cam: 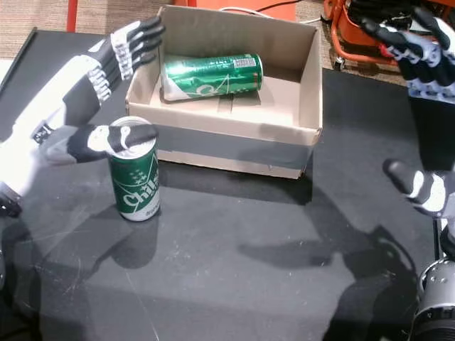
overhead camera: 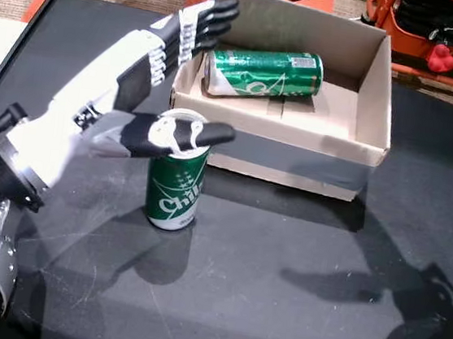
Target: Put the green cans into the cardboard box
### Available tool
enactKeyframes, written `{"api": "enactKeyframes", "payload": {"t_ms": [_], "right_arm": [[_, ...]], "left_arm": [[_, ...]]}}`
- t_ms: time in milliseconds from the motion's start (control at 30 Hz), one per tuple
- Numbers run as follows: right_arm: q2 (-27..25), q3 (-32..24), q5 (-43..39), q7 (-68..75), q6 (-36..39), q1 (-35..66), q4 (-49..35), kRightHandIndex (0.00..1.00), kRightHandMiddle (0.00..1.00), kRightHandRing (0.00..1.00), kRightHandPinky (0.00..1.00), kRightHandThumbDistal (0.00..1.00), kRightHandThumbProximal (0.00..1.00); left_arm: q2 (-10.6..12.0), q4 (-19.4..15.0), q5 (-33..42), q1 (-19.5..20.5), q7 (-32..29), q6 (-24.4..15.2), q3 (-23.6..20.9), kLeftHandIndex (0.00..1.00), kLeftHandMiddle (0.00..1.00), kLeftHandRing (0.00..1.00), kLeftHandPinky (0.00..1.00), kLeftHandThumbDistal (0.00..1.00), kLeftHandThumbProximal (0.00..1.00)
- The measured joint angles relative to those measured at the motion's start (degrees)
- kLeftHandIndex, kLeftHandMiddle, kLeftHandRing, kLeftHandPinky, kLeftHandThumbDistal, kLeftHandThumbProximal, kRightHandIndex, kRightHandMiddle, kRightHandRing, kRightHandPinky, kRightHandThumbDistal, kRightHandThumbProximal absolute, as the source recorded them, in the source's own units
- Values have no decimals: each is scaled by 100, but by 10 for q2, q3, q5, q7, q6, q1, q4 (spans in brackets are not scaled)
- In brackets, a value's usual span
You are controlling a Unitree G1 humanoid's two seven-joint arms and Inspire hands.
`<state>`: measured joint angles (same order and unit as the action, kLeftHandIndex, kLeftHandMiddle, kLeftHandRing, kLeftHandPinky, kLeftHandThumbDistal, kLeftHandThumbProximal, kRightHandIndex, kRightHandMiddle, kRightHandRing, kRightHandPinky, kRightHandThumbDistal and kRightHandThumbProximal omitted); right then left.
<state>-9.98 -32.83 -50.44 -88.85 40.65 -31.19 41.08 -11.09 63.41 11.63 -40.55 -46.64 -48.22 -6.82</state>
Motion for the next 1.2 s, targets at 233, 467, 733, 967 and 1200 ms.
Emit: {"api": "enactKeyframes", "payload": {"t_ms": [233, 467, 733, 967, 1200], "right_arm": [[8, -3, -16, 0, -3, 2, -7, 96, 80, 77, 88, 87, 88], [-4, -4, -16, 0, -9, 4, -8, 90, 74, 73, 79, 67, 77], [-6, -3, -15, 0, -20, 10, -13, 88, 79, 74, 80, 76, 76], [-9, 0, -9, 11, -26, 26, -42, 91, 79, 74, 79, 92, 91], [0, 0, -9, 16, -12, 29, -62, 86, 75, 74, 89, 100, 93]], "left_arm": [[4, 18, -8, -11, 4, 0, -4, 100, 100, 100, 100, 100, 44], [-2, 34, -31, -12, 21, 1, -1, 100, 100, 100, 100, 100, 41], [-8, 39, -39, -12, 27, 5, -1, 100, 100, 100, 100, 100, 41], [-8, 41, -41, -14, 30, 5, -2, 100, 100, 100, 100, 100, 41], [-6, 42, -41, -14, 31, 5, -4, 100, 100, 100, 100, 100, 42]]}}
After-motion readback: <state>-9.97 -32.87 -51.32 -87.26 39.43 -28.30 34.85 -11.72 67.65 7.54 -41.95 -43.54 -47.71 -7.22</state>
